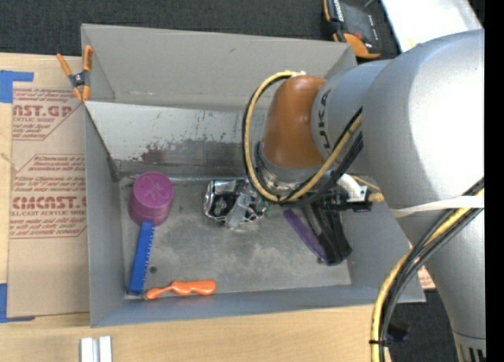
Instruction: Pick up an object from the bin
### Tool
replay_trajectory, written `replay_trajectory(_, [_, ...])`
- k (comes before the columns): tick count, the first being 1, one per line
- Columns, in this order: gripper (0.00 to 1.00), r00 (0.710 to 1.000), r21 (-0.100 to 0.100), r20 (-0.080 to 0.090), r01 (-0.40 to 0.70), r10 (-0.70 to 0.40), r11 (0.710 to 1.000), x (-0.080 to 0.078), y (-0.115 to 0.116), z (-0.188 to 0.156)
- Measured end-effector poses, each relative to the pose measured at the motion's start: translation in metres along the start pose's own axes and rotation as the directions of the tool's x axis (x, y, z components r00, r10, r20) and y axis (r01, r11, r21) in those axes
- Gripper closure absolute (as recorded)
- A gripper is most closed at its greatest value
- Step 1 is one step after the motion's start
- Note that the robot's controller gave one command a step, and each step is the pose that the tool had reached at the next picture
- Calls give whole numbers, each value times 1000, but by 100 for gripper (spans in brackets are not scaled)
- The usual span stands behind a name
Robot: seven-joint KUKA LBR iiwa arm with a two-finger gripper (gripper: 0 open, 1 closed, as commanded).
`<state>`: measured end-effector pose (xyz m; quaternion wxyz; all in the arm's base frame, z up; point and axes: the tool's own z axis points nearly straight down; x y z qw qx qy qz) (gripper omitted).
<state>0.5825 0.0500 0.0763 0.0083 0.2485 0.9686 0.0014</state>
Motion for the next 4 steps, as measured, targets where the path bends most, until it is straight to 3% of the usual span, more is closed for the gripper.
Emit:
replay_trajectory(2, [100, 1000, -1, 0, 3, -3, 1000, 0, 1, -9])
replay_trajectory(4, [100, 1000, 2, -6, 4, -4, 1000, 1, 1, -68])
